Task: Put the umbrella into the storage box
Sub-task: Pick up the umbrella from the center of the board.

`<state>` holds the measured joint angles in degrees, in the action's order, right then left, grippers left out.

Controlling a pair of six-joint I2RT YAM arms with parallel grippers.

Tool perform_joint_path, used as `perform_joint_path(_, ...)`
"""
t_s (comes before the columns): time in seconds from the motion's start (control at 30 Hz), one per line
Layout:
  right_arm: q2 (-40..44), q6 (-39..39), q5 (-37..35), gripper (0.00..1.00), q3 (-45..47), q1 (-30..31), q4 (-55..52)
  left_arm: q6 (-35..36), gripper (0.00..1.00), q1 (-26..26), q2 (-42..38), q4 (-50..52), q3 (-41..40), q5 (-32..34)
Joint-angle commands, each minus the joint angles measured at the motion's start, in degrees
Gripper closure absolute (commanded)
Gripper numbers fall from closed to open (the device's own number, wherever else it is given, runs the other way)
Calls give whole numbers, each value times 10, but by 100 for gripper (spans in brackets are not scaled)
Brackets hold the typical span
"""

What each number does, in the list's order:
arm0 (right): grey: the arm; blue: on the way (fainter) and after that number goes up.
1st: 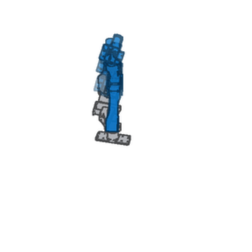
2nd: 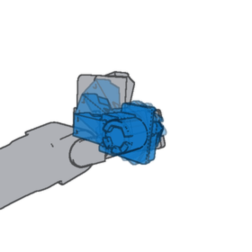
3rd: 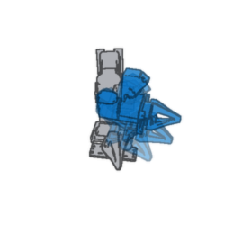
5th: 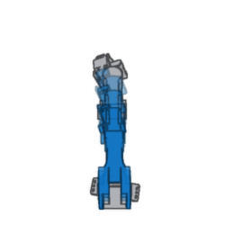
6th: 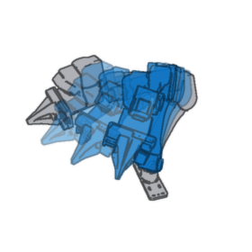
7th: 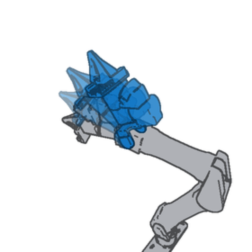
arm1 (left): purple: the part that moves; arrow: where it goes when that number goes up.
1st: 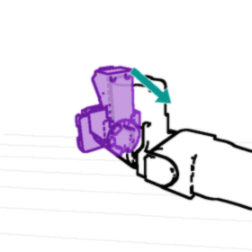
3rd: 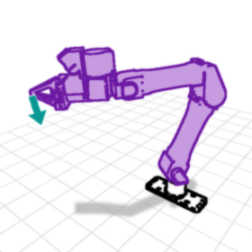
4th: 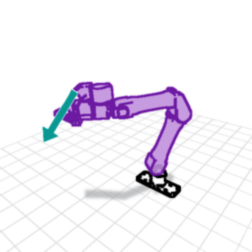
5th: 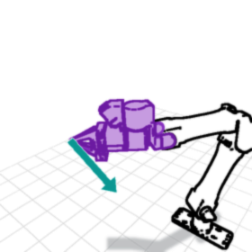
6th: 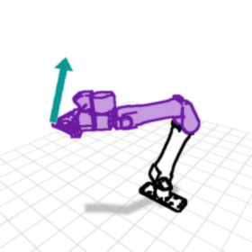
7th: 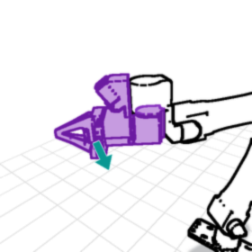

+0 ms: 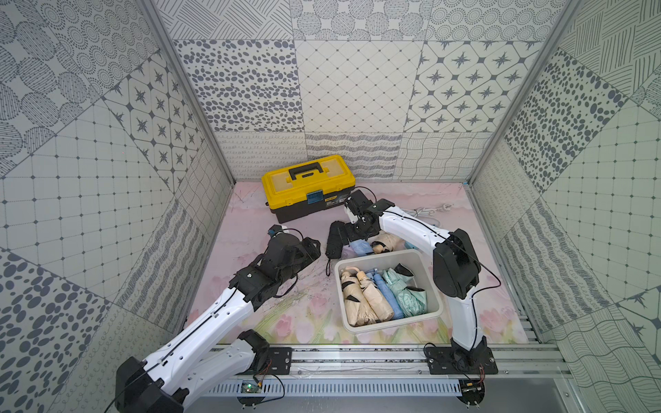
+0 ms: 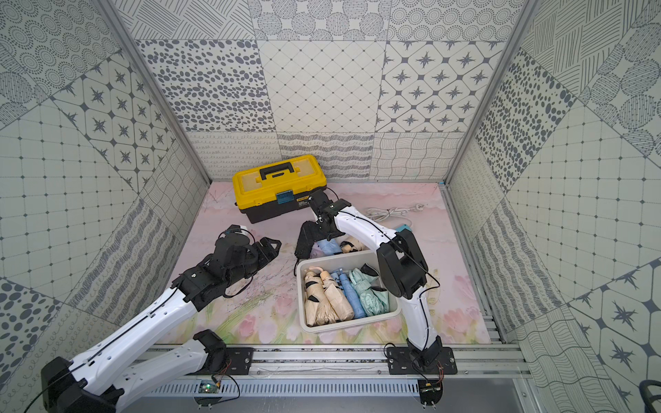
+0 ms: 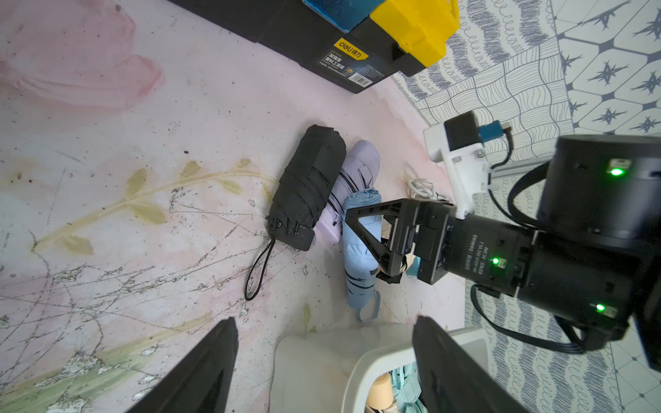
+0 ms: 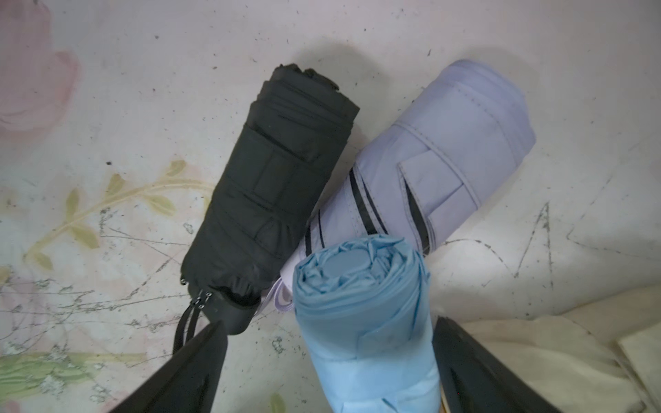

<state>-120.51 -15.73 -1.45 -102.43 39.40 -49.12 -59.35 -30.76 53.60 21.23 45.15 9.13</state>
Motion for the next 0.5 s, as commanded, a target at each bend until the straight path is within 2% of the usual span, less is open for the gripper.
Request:
perform_joint_path(0.0,-18,18,-27,6,-21,-2,-10,18,18,8,3,-34,-2,-13)
perform_joint_path(0.47,-62,32,-39,22,-49,-2,-5,14,18,11,2,-42,-3,-18)
